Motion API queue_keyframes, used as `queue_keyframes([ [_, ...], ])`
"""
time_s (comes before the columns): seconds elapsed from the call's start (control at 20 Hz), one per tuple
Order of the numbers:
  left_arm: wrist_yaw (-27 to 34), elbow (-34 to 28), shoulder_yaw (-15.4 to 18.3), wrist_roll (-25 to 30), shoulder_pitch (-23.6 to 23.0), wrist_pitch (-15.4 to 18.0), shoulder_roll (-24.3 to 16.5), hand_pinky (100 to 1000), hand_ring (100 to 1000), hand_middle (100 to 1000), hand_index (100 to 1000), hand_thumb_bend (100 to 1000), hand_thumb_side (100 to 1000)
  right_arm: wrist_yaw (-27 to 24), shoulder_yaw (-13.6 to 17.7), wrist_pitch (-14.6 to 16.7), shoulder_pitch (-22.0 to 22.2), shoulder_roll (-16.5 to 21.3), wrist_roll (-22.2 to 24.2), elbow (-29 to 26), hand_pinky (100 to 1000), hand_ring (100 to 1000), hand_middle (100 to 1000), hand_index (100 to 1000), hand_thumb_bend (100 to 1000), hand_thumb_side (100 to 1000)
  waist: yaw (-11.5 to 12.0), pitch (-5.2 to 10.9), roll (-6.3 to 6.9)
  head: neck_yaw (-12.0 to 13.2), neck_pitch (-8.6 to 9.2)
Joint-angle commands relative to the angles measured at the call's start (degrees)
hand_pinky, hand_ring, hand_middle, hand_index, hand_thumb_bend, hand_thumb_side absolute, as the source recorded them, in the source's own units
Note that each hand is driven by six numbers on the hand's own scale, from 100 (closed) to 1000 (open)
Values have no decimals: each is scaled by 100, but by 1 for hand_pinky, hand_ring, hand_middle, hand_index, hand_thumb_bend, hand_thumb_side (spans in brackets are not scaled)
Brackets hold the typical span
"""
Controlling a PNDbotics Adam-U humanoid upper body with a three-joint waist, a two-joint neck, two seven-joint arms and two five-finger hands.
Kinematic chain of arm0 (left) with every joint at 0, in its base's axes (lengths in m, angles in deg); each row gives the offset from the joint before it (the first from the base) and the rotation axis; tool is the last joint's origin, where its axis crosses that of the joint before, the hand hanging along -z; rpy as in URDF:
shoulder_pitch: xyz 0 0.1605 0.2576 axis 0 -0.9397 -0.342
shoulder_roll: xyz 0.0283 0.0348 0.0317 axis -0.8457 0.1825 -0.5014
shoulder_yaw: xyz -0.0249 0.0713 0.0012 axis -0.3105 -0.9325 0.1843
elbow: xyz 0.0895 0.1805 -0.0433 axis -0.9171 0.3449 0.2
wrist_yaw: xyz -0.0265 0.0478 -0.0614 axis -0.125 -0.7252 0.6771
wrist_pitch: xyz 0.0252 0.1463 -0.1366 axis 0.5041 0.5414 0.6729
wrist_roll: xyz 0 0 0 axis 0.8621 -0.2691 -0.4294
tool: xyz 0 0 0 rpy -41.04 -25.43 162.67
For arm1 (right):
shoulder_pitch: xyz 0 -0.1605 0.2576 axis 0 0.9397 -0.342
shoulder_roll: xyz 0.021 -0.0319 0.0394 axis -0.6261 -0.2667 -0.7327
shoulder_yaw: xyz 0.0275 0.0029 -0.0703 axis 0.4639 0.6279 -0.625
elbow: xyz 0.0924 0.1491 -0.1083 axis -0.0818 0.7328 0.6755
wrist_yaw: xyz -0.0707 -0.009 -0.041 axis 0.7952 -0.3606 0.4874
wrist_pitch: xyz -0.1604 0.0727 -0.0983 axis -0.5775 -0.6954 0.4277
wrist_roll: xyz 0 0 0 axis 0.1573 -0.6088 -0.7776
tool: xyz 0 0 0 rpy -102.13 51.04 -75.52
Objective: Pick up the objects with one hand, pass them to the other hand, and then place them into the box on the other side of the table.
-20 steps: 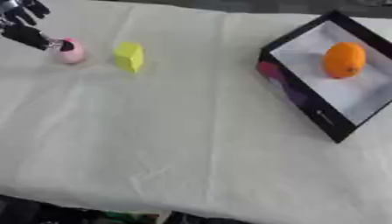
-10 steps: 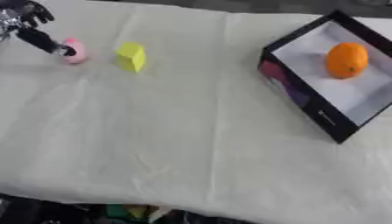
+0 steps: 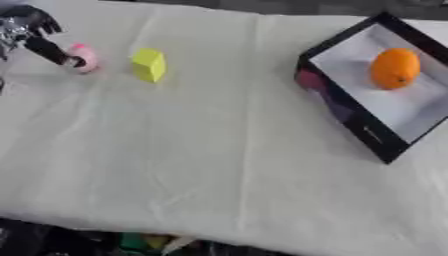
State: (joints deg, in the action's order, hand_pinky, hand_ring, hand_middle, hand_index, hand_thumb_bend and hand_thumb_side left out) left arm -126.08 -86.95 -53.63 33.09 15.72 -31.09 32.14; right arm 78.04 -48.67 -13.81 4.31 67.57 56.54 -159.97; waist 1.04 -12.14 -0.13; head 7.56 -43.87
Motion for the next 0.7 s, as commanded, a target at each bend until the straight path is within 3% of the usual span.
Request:
queue_keyframes([
  [0.05, -55, 71, 125, -132, 150, -39, -129, 839, 813, 779, 813, 573, 299, -34, 33, 3, -126, 128, -23, -138, 858, 762, 787, 821, 100, 399, -21, -3, 17, -1, 96],
  [0.7, -100, 356, 298, -349, 157, -177, -118, 840, 818, 779, 805, 514, 276, -51, 31, 2, -172, 141, -55, -209, 858, 760, 782, 817, 100, 403, -140, -211, 8, 42, 283],
])
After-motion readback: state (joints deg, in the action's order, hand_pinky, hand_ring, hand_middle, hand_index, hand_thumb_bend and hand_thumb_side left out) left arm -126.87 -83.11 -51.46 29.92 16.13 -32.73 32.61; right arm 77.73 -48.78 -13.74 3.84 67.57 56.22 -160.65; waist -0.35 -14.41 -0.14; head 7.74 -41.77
